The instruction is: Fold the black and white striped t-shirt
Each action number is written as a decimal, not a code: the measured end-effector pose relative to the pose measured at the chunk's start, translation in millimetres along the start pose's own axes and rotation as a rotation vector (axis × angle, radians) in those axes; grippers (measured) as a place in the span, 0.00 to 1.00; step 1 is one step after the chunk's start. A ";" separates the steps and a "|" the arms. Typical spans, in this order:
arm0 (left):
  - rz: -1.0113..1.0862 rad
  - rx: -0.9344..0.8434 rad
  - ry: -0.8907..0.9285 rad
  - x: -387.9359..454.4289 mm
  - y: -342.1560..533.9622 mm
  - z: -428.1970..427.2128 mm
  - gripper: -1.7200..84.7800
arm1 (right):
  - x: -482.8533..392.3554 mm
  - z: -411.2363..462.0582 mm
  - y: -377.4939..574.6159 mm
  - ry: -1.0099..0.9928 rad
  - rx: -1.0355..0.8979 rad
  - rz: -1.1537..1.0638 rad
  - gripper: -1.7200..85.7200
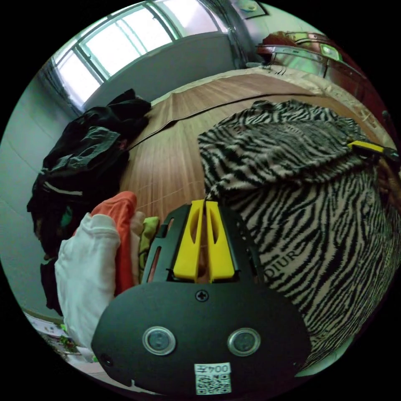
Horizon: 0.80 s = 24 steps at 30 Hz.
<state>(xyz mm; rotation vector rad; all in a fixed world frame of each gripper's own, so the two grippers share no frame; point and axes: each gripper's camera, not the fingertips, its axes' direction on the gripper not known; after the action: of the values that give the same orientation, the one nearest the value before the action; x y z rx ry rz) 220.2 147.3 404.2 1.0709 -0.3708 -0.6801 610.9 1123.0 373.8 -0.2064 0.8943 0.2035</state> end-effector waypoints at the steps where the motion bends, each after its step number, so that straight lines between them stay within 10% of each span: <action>1: -0.012 0.016 0.025 -6.4 1.7 -2.4 0.05 | 1.8 0.4 0.8 -0.010 0.000 0.005 0.07; 24: -0.031 -0.050 0.216 -99.7 -14.3 -43.1 0.12 | 0.5 17.1 20.2 -0.003 0.000 0.001 0.07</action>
<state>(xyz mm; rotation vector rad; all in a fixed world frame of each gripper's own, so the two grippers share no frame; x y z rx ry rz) 166.9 238.9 376.4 1.0927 -0.1507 -0.5909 618.7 1147.0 381.9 -0.2054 0.8920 0.2046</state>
